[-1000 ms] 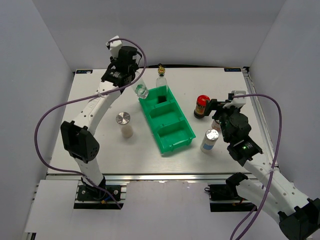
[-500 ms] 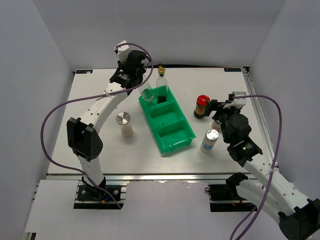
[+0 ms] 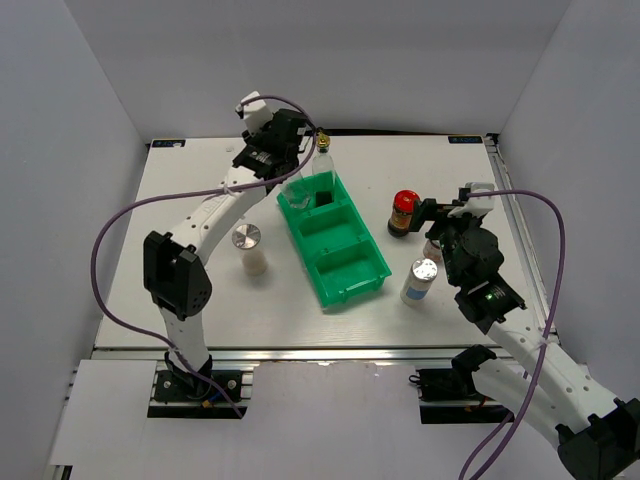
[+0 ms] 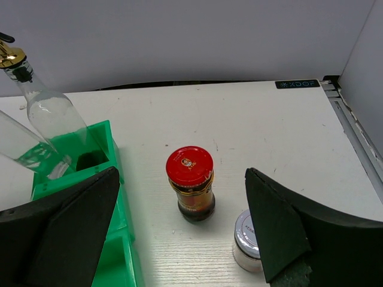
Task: Organize the condiment bottles
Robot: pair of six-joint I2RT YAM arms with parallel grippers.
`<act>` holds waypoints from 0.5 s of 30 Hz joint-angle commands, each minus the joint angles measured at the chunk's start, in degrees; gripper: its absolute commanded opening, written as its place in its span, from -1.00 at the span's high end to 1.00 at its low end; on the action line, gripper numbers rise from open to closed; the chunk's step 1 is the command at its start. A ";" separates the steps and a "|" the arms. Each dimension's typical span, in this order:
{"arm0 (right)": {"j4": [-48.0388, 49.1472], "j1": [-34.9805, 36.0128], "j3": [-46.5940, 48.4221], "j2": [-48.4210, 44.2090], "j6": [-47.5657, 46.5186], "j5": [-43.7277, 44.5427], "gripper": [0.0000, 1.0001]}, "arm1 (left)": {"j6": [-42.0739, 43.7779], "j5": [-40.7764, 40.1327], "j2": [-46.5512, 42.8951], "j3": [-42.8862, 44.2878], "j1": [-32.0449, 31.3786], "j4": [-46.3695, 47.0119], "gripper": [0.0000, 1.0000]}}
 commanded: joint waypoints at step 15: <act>3.09 -1.06 0.09 1.14 -0.29 0.32 -0.79 | -5.08 -7.86 6.92 10.24 -2.88 -4.36 0.49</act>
